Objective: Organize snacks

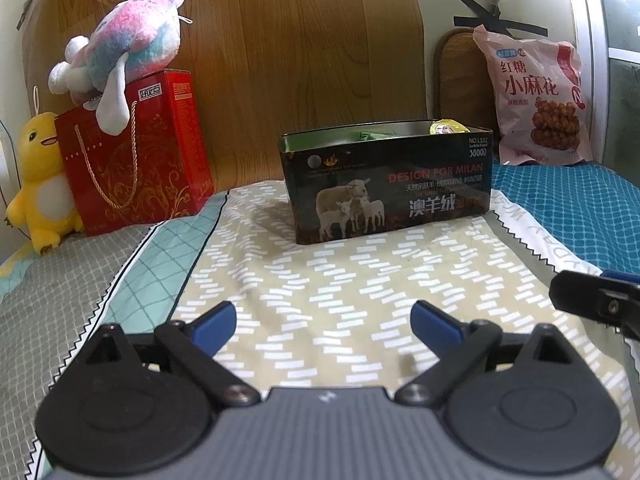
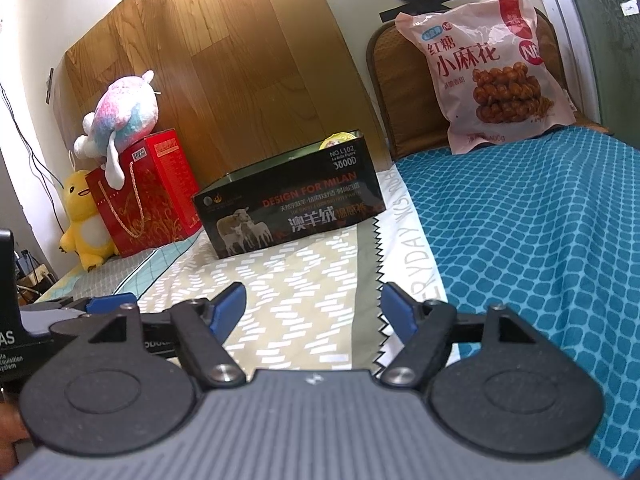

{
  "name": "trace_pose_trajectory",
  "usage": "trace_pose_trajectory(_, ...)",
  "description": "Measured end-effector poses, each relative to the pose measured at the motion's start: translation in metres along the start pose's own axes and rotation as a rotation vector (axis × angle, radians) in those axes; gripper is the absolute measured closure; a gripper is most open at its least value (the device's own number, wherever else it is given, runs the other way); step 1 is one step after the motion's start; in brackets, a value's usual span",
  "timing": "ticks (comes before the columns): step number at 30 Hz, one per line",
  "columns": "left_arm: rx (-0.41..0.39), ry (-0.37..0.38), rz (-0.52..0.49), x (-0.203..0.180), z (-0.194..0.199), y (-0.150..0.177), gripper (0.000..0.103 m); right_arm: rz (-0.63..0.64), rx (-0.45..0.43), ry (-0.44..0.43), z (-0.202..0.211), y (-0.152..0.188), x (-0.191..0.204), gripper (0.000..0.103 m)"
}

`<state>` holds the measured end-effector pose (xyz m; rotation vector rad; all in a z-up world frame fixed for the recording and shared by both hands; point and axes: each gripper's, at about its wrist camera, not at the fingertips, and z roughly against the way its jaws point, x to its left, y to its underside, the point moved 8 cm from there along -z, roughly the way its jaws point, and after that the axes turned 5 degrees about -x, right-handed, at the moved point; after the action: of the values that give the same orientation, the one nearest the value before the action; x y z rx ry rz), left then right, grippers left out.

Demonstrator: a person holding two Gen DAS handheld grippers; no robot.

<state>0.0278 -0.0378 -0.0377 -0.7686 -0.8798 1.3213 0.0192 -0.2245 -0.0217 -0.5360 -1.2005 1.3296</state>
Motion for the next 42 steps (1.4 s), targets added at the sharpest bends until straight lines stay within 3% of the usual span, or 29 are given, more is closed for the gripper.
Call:
trace_pose_trajectory(12, 0.007, 0.018, 0.013, 0.001, 0.001, 0.001, 0.0, 0.0, 0.0, 0.0, 0.0, 0.0, 0.0, 0.026)
trace_pose_trajectory(15, -0.034, 0.056, 0.012, -0.001, 0.008, 0.0, 0.0, 0.001, 0.001, 0.0, -0.001, 0.0, 0.0, 0.026)
trace_pose_trajectory(20, -0.105, -0.012, -0.028, -0.004, 0.019, -0.003, 0.0, 0.005, 0.001, 0.009, -0.001, 0.0, 0.0, 0.025)
trace_pose_trajectory(35, -0.096, -0.018, -0.043, -0.006, 0.016, -0.005, 0.0, -0.002, -0.002, 0.017, -0.002, 0.001, 0.0, 0.023)
trace_pose_trajectory(42, -0.078, -0.01, 0.032, -0.002, 0.003, -0.016, 0.0, -0.009, -0.008, 0.017, -0.001, -0.001, 0.0, 0.023)
